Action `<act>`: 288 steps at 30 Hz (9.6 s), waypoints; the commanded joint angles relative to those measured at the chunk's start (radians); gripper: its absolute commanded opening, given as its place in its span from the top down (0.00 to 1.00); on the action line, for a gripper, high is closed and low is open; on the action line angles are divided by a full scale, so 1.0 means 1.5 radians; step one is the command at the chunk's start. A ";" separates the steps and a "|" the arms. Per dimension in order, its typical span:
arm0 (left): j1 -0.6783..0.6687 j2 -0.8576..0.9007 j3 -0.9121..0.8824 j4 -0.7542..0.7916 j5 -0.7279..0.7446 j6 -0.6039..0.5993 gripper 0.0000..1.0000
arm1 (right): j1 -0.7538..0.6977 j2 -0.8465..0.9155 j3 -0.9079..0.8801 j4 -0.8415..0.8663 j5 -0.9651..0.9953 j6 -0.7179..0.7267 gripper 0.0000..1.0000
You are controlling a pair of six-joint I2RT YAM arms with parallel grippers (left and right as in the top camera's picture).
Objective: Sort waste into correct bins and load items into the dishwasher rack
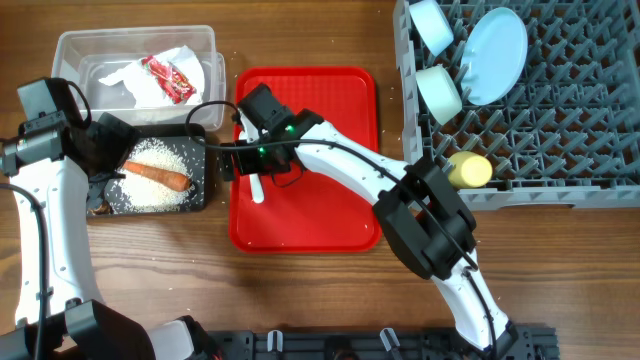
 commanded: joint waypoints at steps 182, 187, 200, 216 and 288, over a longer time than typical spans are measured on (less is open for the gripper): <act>0.003 0.004 0.005 -0.045 0.011 -0.002 0.00 | -0.606 -0.735 -0.199 -0.342 0.056 1.012 0.00; 0.003 0.004 0.005 -0.045 0.011 -0.002 0.00 | -0.580 -0.763 -0.201 -0.407 -0.026 0.838 0.00; 0.003 0.004 0.005 -0.045 0.011 -0.002 0.00 | -0.579 -0.859 -0.205 -0.628 0.085 0.119 0.00; 0.003 0.004 0.005 -0.045 0.011 -0.002 0.00 | -0.575 -1.185 -0.770 0.135 -0.015 -0.508 0.00; -0.187 -0.477 -0.534 0.655 0.041 0.040 0.00 | -0.528 -1.524 -1.172 0.369 0.149 -0.421 0.00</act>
